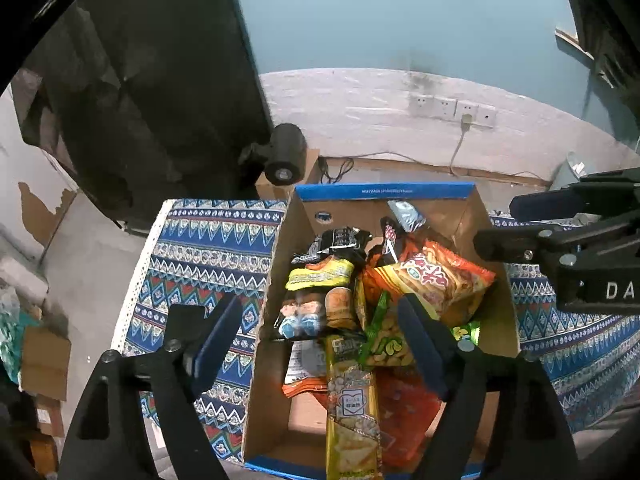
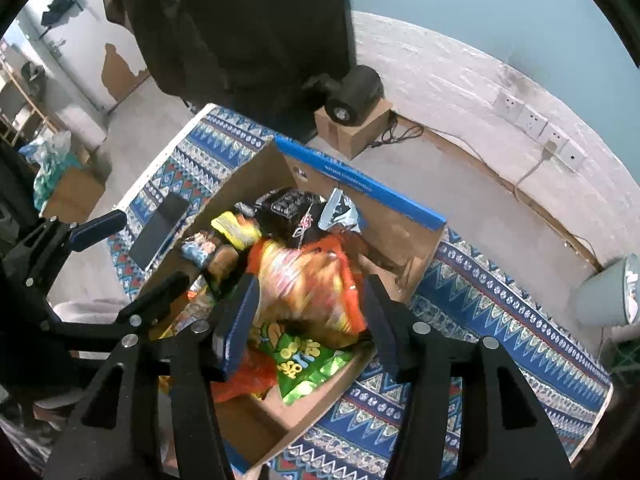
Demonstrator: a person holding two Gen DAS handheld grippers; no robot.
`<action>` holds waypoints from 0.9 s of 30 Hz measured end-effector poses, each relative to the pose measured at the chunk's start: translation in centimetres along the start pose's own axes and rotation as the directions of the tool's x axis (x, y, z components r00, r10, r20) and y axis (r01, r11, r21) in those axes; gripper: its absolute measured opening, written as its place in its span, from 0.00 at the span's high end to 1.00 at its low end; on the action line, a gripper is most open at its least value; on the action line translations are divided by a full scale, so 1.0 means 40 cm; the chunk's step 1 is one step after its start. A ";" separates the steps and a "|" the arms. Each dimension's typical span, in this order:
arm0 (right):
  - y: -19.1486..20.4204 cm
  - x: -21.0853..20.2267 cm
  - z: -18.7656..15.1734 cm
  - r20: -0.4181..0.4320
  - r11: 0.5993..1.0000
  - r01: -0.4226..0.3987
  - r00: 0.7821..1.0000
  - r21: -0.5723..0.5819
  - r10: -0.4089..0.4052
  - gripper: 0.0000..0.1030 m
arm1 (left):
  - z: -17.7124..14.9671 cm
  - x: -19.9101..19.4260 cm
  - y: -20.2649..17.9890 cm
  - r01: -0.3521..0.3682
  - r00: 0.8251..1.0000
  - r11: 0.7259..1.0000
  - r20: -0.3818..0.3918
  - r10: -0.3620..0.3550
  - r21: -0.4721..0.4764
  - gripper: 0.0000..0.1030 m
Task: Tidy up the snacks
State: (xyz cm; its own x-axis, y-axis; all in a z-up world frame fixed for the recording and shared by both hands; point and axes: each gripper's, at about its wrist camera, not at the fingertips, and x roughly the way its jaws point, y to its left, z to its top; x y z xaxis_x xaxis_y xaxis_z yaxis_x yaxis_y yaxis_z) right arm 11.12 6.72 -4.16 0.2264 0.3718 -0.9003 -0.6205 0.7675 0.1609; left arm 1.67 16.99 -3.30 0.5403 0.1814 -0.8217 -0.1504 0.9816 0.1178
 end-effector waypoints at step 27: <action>-0.028 -0.229 -0.134 0.146 1.000 0.010 0.989 0.028 -0.014 0.28 | -0.003 -0.182 -0.039 0.115 0.992 0.993 0.049 -0.115 0.003 0.09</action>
State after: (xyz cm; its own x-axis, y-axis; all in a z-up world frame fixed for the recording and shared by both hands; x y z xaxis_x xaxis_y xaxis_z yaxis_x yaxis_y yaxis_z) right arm 5.72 -0.36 1.75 0.3427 0.4333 -0.8336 -0.5967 0.7857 0.1631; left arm -2.11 14.13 2.42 0.5943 0.0700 -0.8012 -0.0850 0.9961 0.0239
